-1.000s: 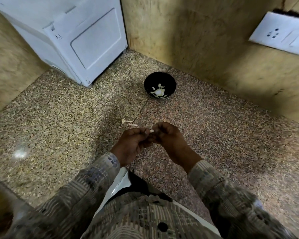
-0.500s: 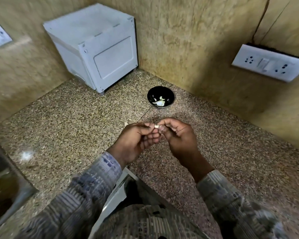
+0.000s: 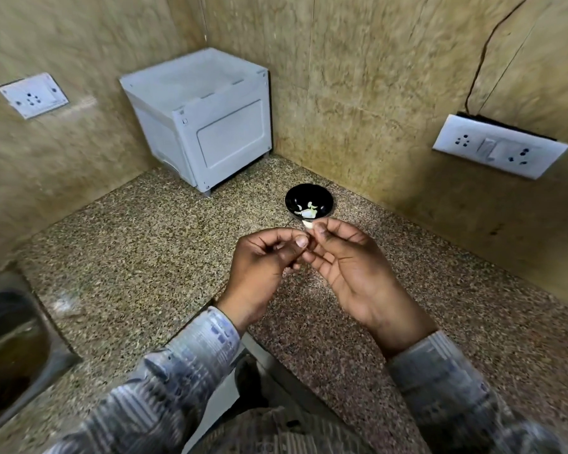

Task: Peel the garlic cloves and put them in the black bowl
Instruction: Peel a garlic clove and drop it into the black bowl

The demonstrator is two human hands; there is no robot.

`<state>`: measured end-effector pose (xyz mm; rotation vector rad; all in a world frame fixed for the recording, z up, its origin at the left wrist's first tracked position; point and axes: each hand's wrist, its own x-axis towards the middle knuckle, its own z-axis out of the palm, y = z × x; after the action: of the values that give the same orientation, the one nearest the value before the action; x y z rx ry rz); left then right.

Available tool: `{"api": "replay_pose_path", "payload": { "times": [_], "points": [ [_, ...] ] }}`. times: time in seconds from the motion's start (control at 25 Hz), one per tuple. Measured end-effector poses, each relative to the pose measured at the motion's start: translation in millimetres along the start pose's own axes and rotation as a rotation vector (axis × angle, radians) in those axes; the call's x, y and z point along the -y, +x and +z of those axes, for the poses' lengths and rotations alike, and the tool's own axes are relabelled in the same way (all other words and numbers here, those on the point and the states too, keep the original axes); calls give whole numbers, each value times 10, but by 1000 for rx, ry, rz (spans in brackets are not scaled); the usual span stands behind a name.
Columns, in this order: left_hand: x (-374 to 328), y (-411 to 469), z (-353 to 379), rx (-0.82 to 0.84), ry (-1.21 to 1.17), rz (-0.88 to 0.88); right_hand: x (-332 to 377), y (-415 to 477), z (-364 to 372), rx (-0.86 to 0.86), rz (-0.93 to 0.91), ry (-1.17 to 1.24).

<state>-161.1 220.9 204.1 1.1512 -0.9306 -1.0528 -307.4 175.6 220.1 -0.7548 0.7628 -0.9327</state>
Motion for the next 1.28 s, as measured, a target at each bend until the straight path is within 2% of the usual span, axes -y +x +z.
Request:
{"api": "replay_pose_path", "payload": {
  "times": [0.12, 0.2, 0.44, 0.56, 0.72, 0.8, 0.88, 1.0, 1.08, 1.16, 1.28],
  "points": [
    [38, -15, 21, -145, 231, 190, -39, -55, 79, -63, 73, 70],
    [44, -29, 20, -207, 306, 199, -55, -73, 94, -117, 52, 28],
    [-42, -57, -88, -32, 7, -47, -102, -128, 47, -100, -68, -153],
    [-133, -21, -146, 0, -169, -303, -108, -129, -15, -2, -181, -350],
    [-228, -7, -184, 99, -212, -601, -76, -111, -141, 88, -313, -682],
    [-198, -22, -167, 109, -254, -659, -74, -102, -192, 97, -335, -730],
    [-109, -49, -104, 69, -210, -548, -94, -71, -235, 61, -321, -717],
    [11, -111, 60, -56, -64, -228, -143, -47, -228, -67, -302, -678],
    [43, -110, 114, -119, -44, -127, -136, -55, -191, -99, -317, -692],
    [57, -71, 96, -117, 5, -67, -96, -53, -189, -86, -264, -660],
    [78, -36, -13, -16, 200, 65, -7, -31, -225, -51, -69, -499]
  ]
}}
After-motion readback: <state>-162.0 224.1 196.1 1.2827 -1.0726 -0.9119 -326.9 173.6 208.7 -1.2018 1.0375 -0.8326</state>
